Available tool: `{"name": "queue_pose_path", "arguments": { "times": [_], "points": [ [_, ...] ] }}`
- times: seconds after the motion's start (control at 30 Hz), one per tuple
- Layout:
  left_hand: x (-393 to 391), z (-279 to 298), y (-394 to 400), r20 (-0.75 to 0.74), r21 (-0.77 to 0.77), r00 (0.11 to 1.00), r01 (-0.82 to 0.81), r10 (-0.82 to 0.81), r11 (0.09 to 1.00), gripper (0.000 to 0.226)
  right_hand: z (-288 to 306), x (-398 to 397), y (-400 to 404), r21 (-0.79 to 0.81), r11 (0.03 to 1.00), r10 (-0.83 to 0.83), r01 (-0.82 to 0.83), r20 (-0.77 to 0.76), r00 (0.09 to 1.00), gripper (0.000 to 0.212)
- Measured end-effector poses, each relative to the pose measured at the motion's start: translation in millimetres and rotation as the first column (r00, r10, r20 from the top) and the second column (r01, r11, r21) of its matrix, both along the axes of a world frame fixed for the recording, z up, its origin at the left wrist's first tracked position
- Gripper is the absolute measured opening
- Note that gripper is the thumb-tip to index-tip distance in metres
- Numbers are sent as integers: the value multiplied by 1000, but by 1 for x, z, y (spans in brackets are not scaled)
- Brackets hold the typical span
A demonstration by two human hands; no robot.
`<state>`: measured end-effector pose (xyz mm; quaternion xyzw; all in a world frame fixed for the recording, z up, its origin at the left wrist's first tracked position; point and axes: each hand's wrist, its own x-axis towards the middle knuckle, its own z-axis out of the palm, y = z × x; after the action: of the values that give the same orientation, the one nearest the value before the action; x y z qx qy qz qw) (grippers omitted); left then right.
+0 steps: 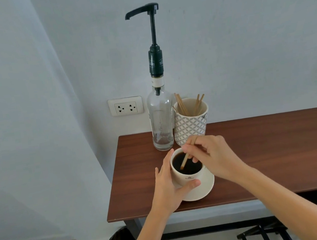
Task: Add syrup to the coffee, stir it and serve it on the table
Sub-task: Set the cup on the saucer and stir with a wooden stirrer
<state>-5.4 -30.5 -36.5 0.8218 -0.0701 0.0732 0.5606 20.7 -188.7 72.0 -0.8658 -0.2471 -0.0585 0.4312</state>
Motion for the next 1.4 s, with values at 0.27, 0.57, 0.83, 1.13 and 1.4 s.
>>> {"name": "queue_pose_path", "arguments": {
  "times": [0.27, 0.57, 0.83, 1.13, 1.4],
  "points": [
    [0, 1, -1, -25, -1, 1000, -3, 3, 1000, 95, 7, 17, -23, -184, 975, -94, 128, 184, 978, 28],
    [1, -1, 0, -3, 9, 1000, -5, 5, 1000, 99, 0, 1, 9, 51, 998, -48, 48, 12, 999, 16],
    [0, 0, -1, -17, 0, 1000, -8, 8, 1000, 94, -11, 6, -18, -6, 963, -265, 268, 117, 957, 27],
    [-1, 1, -1, -16, -2, 1000, -5, 5, 1000, 96, -18, 11, -18, 111, 931, -349, 349, -13, 937, 28],
    [0, 0, -1, -17, 3, 1000, -9, 9, 1000, 96, -19, 16, -22, 133, 917, -371, 375, -59, 927, 26]
  ]
}}
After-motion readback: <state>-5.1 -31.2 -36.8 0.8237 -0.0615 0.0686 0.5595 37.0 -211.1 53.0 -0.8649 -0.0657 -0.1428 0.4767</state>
